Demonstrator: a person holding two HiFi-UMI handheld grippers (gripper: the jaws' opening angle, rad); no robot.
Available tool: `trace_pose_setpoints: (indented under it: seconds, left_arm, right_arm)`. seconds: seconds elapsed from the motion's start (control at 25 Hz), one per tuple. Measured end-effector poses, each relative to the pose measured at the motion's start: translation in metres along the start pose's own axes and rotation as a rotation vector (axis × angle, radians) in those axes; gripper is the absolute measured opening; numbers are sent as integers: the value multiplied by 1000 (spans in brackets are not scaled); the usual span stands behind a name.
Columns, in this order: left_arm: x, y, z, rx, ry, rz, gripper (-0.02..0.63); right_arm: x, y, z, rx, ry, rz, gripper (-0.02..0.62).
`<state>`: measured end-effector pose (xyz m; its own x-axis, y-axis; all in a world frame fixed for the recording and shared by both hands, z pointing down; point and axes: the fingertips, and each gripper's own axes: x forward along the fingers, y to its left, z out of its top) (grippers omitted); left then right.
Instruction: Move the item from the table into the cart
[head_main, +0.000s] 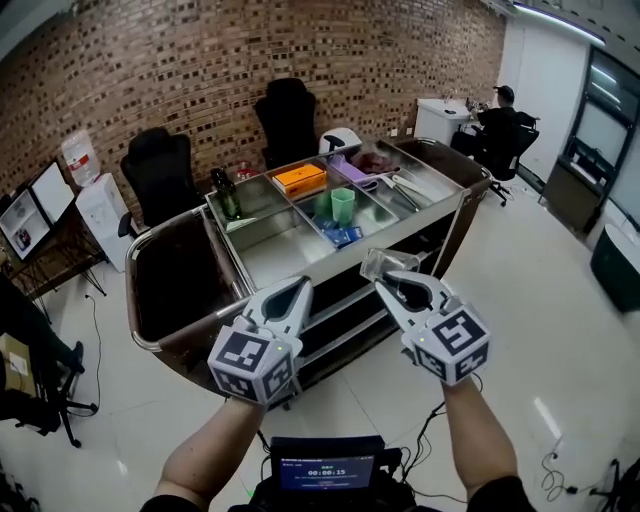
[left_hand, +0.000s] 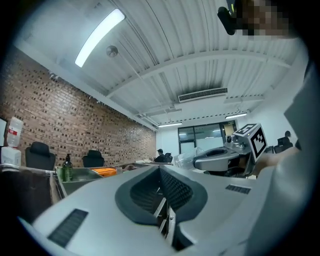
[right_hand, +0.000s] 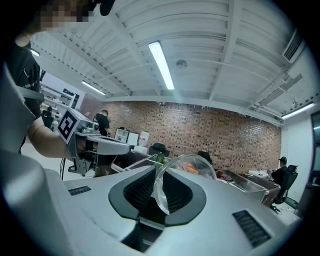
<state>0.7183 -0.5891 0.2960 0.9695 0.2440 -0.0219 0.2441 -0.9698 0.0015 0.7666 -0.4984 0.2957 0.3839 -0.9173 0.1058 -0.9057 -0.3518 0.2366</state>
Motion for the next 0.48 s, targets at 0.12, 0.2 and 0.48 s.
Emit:
trace_pose_setpoints:
  seconds: [0.12, 0.2, 0.48]
  left_arm:
    - [26, 26, 11, 26, 9, -24, 0]
    - [46, 37, 18, 28, 16, -35, 0]
    - [131, 49, 37, 32, 36, -122, 0]
  right_arm:
    - [29, -28, 9, 3, -3, -16, 40]
    - [46, -52, 11, 8, 9, -12, 40]
    - [97, -150, 10, -32, 82, 95, 40]
